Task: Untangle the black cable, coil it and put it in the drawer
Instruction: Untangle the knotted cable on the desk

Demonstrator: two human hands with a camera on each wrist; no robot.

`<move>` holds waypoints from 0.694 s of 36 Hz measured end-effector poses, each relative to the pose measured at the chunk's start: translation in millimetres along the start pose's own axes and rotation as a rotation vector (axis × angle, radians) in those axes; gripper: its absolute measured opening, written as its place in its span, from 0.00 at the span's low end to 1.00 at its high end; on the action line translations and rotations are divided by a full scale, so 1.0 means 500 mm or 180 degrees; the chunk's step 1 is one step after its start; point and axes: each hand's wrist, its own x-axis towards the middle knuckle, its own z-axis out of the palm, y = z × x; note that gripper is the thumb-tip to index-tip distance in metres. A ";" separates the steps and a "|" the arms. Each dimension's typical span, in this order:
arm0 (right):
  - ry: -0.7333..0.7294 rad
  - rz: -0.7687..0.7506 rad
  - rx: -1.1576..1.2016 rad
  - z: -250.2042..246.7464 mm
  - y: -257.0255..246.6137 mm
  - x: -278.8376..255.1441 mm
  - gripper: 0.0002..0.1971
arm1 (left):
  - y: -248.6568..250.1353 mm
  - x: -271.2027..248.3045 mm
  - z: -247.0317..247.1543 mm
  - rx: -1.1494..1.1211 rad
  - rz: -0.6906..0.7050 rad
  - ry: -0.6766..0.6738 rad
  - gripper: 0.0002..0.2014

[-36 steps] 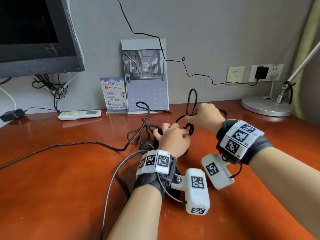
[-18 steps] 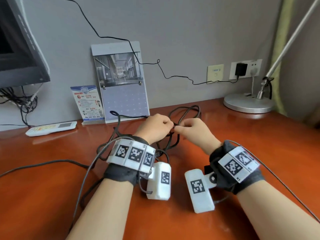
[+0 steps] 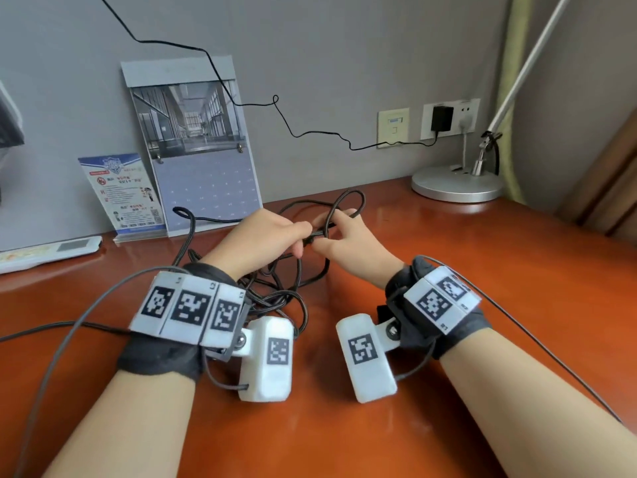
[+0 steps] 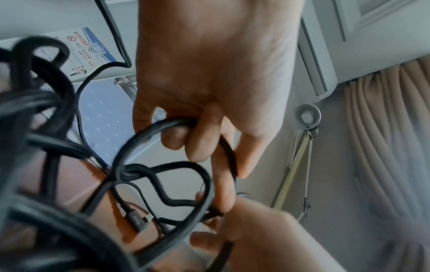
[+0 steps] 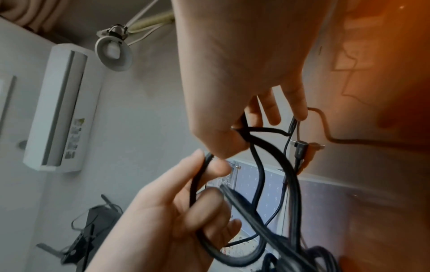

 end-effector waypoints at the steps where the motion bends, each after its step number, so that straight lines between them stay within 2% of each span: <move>1: -0.0065 0.0038 0.0031 -0.003 0.000 -0.004 0.12 | 0.005 -0.005 -0.001 -0.0036 0.0057 -0.0070 0.18; 3: -0.0162 0.0103 0.0217 -0.004 -0.002 -0.008 0.12 | 0.009 -0.010 -0.007 -0.0070 0.0142 -0.0114 0.17; 5: -0.0078 0.0215 0.0387 -0.003 0.000 -0.009 0.11 | 0.007 -0.006 -0.017 -0.0223 0.0149 0.0049 0.18; 8: 0.0286 0.0295 0.0517 -0.009 0.011 -0.003 0.14 | -0.004 0.005 -0.034 -0.1120 -0.0017 0.0335 0.18; 10: 0.0537 0.0310 0.0562 -0.013 0.016 -0.001 0.11 | -0.013 0.000 -0.048 -0.1788 -0.0101 0.0197 0.17; 12: 0.0646 0.0296 0.0522 -0.015 0.017 -0.004 0.06 | -0.024 -0.008 -0.062 -0.1984 -0.0074 -0.0108 0.14; 15: 0.0680 0.0183 0.0262 -0.011 0.010 -0.008 0.02 | -0.024 -0.021 -0.074 -0.1602 -0.0026 -0.0198 0.14; 21: 0.0823 -0.0175 -0.0146 0.001 -0.023 -0.019 0.04 | 0.027 -0.027 -0.069 -0.0425 0.0216 0.0290 0.22; 23: 0.0804 -0.0279 -0.0182 0.006 -0.029 -0.024 0.04 | 0.044 -0.032 -0.060 -0.0080 0.0247 0.0198 0.25; 25: 0.0766 -0.0311 -0.0236 0.009 -0.033 -0.029 0.06 | 0.054 -0.036 -0.048 0.0378 0.0237 0.0089 0.24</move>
